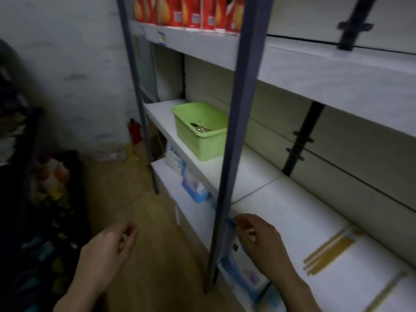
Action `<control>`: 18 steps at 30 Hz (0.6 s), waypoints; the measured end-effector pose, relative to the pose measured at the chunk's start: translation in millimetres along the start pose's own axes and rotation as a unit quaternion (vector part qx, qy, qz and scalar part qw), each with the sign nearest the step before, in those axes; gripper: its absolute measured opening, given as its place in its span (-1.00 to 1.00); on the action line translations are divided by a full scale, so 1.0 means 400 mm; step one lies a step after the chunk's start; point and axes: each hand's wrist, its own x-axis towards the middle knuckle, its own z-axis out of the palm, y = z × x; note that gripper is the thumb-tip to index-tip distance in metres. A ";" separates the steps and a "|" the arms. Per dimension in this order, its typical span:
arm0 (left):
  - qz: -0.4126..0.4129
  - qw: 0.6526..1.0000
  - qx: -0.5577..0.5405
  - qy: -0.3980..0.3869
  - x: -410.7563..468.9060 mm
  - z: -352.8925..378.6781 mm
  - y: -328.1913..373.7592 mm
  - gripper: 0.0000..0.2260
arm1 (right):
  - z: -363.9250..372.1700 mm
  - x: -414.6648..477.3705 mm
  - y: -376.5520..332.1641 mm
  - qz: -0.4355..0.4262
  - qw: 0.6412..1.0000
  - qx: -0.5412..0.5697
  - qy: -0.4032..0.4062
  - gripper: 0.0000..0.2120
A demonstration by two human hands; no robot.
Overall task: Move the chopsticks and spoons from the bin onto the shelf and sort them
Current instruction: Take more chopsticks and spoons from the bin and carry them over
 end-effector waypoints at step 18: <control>0.062 0.998 0.002 -0.009 0.472 -0.114 -0.342 -0.91 | 0.263 0.394 -0.257 0.059 0.995 0.031 0.072 -0.87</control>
